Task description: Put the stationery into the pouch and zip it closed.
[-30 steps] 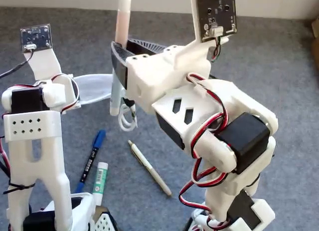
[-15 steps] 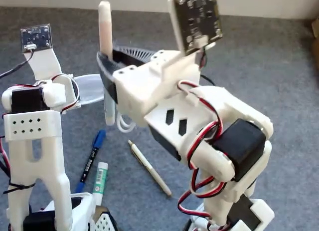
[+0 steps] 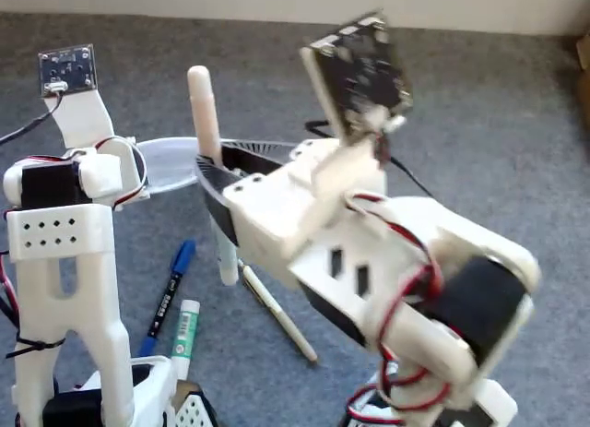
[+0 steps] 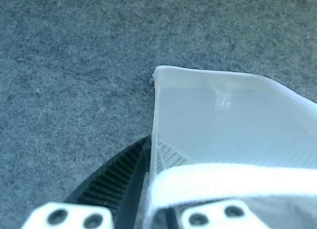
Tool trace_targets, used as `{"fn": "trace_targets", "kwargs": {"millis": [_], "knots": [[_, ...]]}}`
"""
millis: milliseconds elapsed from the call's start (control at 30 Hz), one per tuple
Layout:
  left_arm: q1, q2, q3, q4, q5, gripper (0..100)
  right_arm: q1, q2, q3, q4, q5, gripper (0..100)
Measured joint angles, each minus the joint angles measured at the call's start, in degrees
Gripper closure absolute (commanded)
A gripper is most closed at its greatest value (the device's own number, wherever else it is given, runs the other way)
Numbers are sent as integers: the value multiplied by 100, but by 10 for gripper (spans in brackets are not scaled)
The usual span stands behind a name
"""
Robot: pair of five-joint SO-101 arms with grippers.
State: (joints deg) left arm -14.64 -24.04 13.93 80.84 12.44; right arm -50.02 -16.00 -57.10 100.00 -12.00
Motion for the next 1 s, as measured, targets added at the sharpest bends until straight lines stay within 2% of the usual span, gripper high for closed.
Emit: {"fn": "trace_targets", "kwargs": {"millis": [267,500,667,1000], "knots": [[0,0,35,0,0,989,0,-844,176,9,0,995],[0,0,35,0,0,989,0,-1574,2040,-352,0,995],[0,0,35,0,0,989,0,-2286,3323,-1565,0,995],[0,0,35,0,0,989,0,-3332,6374,-4765,9,995]]}}
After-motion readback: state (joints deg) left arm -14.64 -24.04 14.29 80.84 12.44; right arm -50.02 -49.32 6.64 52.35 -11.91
